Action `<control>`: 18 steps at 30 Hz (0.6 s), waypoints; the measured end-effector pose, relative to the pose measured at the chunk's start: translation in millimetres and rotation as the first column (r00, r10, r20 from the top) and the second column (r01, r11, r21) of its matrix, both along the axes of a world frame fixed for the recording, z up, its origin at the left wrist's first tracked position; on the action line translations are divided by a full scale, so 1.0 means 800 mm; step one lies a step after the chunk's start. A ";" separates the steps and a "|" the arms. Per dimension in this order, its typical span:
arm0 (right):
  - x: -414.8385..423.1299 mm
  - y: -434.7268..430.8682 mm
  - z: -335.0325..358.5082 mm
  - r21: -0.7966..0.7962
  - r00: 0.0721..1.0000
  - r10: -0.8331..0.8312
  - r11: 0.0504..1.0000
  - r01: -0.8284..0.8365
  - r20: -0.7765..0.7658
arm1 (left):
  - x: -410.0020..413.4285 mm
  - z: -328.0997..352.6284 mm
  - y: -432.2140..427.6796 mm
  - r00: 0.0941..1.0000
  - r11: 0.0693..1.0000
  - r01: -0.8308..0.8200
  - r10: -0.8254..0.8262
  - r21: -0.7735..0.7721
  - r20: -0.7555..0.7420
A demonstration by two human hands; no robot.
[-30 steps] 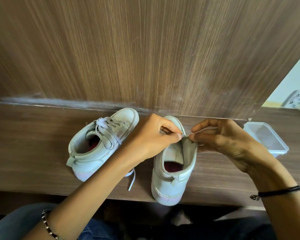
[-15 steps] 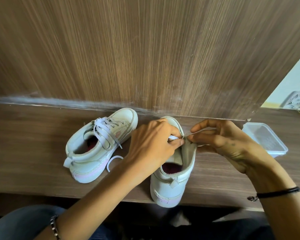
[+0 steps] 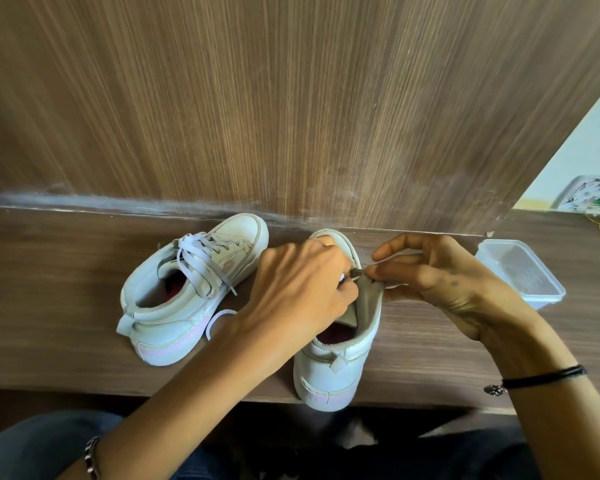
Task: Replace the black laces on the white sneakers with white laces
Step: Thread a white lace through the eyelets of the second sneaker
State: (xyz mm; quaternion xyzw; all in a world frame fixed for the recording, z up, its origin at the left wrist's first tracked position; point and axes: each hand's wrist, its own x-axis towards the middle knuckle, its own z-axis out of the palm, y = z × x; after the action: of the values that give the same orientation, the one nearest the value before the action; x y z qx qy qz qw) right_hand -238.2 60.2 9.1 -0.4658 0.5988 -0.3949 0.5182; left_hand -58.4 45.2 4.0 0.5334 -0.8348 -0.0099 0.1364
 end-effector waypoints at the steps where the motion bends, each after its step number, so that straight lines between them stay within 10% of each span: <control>1: 0.000 0.000 0.000 -0.001 1.000 0.001 1.000 -0.001 -0.001 | -0.002 -0.001 0.001 1.000 1.000 -0.002 0.002 -0.002 0.014; 18: 0.004 0.000 -0.005 -0.077 0.995 0.029 0.996 -0.036 -0.097 | 0.004 -0.017 -0.011 0.969 0.976 0.180 -0.155 -0.119 0.190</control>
State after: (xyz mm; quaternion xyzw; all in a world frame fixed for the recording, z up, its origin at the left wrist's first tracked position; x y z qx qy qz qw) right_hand -234.7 60.6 5.3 -0.5140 0.5993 -0.3867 0.4765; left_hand -55.3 36.8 -9.2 0.4490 -0.8845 0.0834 0.0951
